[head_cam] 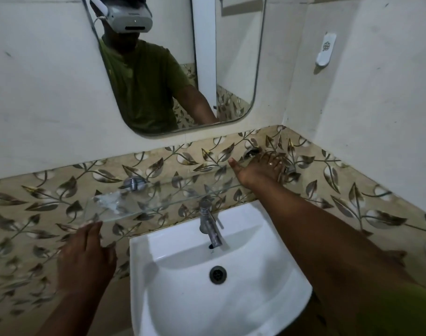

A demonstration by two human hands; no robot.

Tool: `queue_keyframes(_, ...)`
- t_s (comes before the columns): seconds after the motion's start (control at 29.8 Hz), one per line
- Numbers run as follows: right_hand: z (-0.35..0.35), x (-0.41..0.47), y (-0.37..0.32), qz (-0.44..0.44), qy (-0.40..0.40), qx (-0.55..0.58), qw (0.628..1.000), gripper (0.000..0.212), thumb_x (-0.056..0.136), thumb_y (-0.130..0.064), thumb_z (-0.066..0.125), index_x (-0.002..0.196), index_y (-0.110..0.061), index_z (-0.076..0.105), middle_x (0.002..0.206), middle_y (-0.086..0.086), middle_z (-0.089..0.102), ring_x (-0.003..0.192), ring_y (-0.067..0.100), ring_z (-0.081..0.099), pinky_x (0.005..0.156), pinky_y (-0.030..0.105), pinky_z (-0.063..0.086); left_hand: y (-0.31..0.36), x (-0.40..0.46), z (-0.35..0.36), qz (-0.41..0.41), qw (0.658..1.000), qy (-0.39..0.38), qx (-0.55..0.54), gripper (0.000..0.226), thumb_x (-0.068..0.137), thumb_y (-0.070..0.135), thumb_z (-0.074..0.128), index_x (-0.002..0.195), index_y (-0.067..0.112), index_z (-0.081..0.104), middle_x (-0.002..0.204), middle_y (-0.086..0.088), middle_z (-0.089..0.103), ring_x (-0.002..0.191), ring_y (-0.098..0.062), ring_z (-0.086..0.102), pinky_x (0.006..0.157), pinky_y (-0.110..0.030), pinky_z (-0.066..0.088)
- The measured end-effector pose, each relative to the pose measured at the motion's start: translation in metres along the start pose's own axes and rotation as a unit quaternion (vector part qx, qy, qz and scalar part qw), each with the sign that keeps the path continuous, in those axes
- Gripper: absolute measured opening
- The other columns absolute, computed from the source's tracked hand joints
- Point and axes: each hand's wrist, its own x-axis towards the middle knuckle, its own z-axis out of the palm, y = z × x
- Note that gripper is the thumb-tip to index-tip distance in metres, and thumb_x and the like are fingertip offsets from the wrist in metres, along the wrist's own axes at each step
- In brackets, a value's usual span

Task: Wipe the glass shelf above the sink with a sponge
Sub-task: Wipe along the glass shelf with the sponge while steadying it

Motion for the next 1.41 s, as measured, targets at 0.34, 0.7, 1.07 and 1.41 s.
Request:
queue_keyframes(0.34,0.031,-0.054,-0.058,-0.116,0.022,-0.002,0.993,0.138,0.063,-0.101,-0.007,0.161,-0.005,0.002,0.169,0.023,-0.003,0.154,0.046,-0.006,0.122,0.061,-0.005,-0.014,0.001,0.001,0.011,0.999,-0.05,-0.001,0.071,0.061,0.004,0.078,0.129,-0.001,0.058,0.126,-0.028,0.061,0.112,-0.047,0.057,0.088,-0.06,0.049)
queue_keyframes(0.7,0.053,-0.113,-0.128,-0.233,0.042,-0.01,0.972,0.132,0.069,-0.099,-0.001,0.161,-0.003,0.007,0.168,0.026,0.0,0.154,0.047,-0.002,0.122,0.062,-0.002,-0.019,0.002,-0.004,0.011,0.996,-0.085,0.012,0.068,0.065,0.025,0.062,0.13,0.006,0.056,0.127,-0.02,0.061,0.113,-0.041,0.059,0.086,-0.053,0.049)
queue_keyframes(1.07,0.069,-0.158,-0.161,-0.441,0.044,-0.037,0.896,0.14,0.061,-0.099,-0.012,0.161,-0.004,0.01,0.169,0.022,0.006,0.156,0.039,0.002,0.125,0.057,0.003,-0.019,0.002,-0.005,0.017,0.995,-0.097,0.022,0.071,0.061,0.022,0.066,0.13,0.005,0.058,0.126,-0.019,0.062,0.109,-0.04,0.062,0.081,-0.051,0.051)
queue_keyframes(1.41,0.035,-0.049,-0.009,-0.452,0.107,-0.078,0.882,0.102,0.085,-0.087,0.003,0.161,-0.021,0.015,0.168,0.008,0.018,0.156,0.028,0.016,0.122,0.05,0.027,-0.018,0.001,0.001,0.012,0.997,-0.067,0.021,0.08,0.057,0.005,0.084,0.133,0.003,0.057,0.131,-0.022,0.06,0.115,-0.043,0.06,0.087,-0.055,0.05)
